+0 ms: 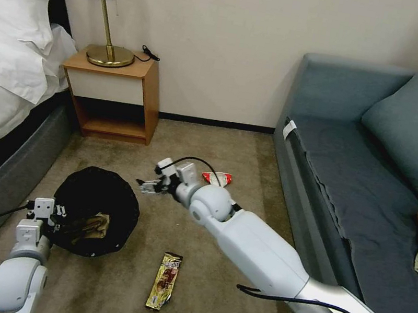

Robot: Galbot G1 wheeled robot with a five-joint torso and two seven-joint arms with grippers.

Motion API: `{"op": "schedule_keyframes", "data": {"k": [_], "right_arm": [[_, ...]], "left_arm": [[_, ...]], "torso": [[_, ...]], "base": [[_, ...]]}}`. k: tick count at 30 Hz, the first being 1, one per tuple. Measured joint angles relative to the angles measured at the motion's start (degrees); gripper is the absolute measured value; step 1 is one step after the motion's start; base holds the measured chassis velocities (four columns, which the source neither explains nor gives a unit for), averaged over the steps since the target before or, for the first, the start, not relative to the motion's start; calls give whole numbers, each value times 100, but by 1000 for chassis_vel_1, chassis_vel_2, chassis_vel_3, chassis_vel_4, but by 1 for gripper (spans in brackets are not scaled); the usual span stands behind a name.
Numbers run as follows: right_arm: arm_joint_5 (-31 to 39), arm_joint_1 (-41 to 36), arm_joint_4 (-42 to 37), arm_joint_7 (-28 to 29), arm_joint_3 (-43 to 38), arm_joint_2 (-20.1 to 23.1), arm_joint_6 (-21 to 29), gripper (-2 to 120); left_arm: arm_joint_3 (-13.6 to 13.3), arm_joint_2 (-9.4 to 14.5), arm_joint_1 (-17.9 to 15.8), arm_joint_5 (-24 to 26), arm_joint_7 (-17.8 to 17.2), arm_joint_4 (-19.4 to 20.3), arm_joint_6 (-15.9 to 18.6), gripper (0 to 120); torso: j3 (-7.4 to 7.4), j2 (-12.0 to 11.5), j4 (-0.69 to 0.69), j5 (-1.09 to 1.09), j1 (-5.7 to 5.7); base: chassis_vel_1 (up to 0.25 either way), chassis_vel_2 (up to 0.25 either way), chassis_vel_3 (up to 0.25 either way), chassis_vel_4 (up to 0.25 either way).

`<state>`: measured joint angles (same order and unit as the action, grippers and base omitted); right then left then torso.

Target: Pick up the trash bin, then pick up the garbage on the floor and place it into the trash bin.

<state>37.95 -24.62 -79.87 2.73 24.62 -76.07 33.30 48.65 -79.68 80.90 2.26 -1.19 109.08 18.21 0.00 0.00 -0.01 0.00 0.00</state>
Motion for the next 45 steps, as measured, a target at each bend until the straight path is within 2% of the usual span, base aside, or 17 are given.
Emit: {"op": "schedule_keyframes", "data": {"k": [9,18,30,35,45], "right_arm": [[58,-290,312,-1,0,-52,400,100],[6,-655,576,9,313,-56,393,100],[40,-904,866,158,766,-65,377,100],[-17,-985,1053,198,1157,-114,396,100],[-55,-1105,1280,223,1315,-196,388,100]], "left_arm": [[-32,-66,-19,50,-99,210,106,5],[-27,-156,-48,58,-115,331,163,5],[-132,-342,-67,-93,-93,234,78,5],[-187,-304,-101,-125,-97,210,47,5],[-148,-277,-33,-111,-92,253,40,5]], "torso": [[0,0,1,0,0],[0,0,1,0,0],[0,0,1,0,0],[0,0,1,-1,0],[0,0,1,-1,0]], "base": [[0,0,0,0],[0,0,0,0],[0,0,0,0],[0,0,0,0],[0,0,0,0]]}}
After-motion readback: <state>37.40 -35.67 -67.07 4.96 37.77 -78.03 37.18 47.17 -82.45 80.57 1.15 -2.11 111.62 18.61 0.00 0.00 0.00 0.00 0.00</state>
